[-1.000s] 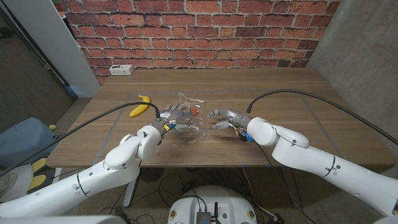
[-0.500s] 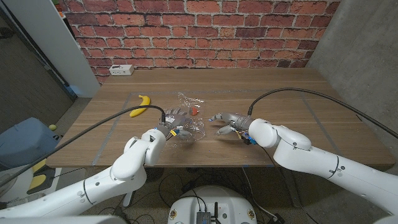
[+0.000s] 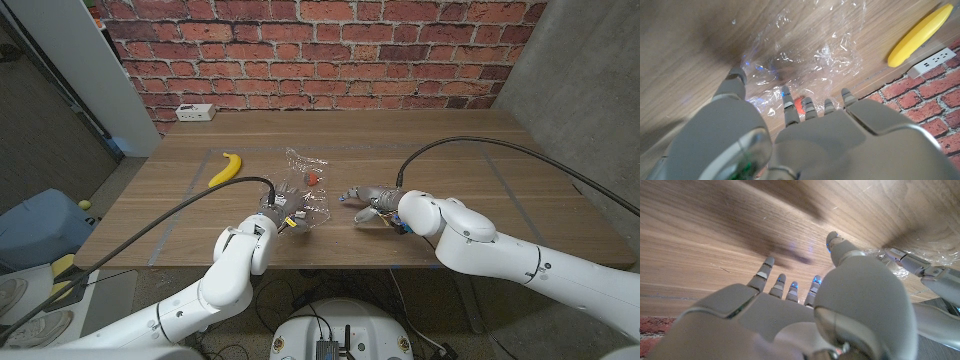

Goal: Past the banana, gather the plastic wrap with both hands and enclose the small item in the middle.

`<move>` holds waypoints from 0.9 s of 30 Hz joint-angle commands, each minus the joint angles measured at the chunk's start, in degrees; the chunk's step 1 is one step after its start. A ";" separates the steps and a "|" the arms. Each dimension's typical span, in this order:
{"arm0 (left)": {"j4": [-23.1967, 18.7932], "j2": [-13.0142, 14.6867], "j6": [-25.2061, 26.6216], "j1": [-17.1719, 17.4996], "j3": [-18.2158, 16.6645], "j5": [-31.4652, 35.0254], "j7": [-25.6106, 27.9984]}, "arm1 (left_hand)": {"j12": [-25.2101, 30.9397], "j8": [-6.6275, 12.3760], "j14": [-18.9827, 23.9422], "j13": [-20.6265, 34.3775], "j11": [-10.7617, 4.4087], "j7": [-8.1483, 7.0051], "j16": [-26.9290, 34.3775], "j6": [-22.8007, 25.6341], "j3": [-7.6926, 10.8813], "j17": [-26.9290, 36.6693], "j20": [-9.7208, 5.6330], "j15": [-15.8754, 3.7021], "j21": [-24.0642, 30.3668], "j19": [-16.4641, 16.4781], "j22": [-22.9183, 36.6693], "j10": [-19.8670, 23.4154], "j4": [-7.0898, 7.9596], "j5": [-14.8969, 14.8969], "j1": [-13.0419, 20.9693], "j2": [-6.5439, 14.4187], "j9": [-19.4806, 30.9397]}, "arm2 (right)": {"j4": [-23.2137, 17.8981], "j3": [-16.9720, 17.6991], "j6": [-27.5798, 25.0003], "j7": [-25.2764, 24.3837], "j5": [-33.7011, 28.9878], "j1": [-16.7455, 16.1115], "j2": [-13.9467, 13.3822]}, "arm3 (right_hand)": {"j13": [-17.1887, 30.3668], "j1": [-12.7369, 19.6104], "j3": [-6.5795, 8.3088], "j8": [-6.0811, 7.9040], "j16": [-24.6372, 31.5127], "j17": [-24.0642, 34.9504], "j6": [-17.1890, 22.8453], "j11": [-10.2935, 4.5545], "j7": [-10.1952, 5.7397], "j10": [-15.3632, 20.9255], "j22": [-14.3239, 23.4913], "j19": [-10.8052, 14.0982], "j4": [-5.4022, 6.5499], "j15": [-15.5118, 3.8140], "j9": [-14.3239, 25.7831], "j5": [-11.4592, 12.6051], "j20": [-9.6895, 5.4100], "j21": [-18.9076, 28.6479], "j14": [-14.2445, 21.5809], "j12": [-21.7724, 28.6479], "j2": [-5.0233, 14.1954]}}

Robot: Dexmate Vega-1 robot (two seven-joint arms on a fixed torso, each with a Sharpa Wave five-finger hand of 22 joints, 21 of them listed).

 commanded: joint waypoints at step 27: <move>-1.39 -17.22 -7.91 15.18 -9.37 33.62 -11.95 | -0.95 -3.16 -0.79 -0.70 5.09 0.87 -0.40 -15.17 -3.43 0.07 0.50 2.01 -0.66 -3.01 0.01 -2.78 1.80 -1.70 2.54 1.55 0.14 | 2.71 -0.50 2.23 2.91 -2.19 0.19 1.50 | -0.33 3.67 -2.21 0.04 1.52 -1.49 -2.18 -0.19 -0.26 -0.93 0.07 0.36 0.81 -0.77 -0.05 0.58 -0.16 -1.33 -0.19 1.00 -0.15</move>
